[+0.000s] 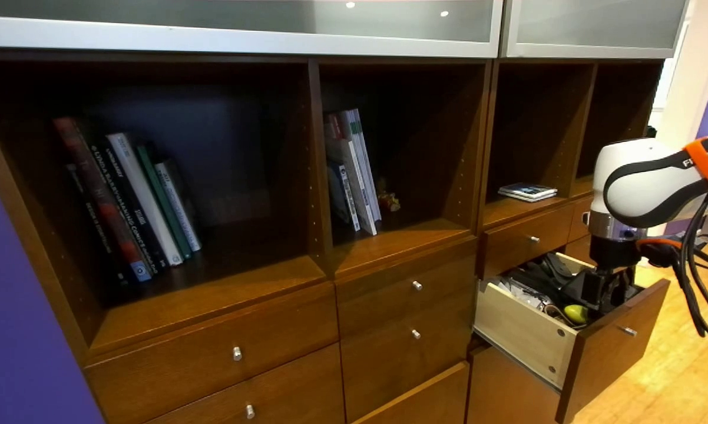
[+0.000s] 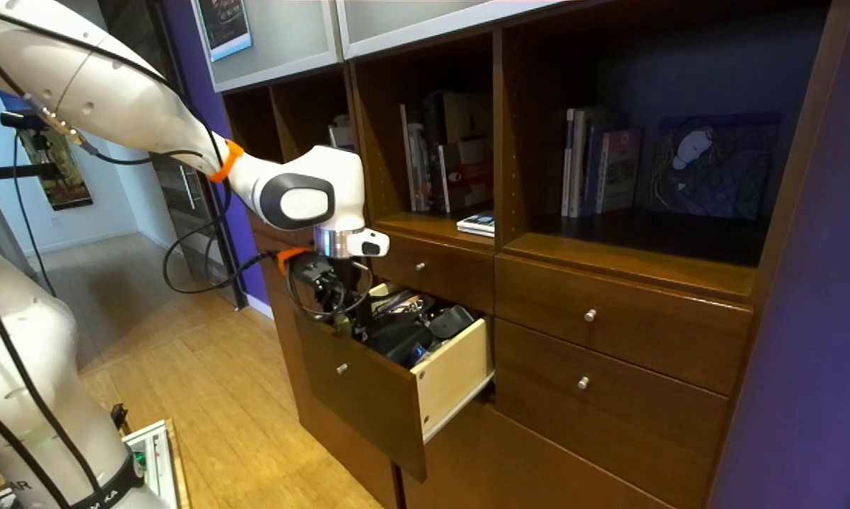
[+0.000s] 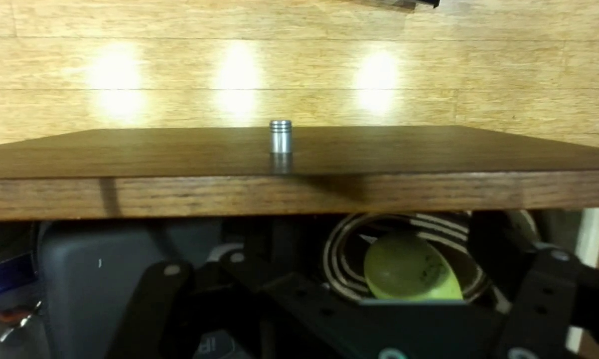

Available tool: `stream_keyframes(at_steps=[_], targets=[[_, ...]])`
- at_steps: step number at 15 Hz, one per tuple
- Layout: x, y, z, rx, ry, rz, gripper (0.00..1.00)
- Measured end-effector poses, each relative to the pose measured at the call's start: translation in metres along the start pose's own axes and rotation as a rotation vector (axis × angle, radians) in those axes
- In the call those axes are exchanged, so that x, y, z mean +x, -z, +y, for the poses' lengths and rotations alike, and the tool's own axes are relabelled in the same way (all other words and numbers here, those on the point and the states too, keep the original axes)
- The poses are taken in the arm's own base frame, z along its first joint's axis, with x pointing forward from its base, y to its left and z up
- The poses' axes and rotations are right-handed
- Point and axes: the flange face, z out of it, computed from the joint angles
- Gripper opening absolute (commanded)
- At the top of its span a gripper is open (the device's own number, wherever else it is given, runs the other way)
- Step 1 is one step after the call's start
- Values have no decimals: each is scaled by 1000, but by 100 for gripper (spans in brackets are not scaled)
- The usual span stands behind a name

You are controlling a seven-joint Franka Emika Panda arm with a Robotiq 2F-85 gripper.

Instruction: Open the second drawer in the second position to the right

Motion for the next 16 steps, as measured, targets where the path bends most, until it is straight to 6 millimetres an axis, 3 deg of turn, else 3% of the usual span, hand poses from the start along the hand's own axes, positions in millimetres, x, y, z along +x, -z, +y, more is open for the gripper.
stream_keyframes(at_steps=[5,9,13,16], targets=[[-15,57,-4,-29,-7,110,100],[-36,116,-12,-50,0,206,100],[-66,178,-24,-67,32,343,100],[-93,212,-28,-79,51,435,100]])
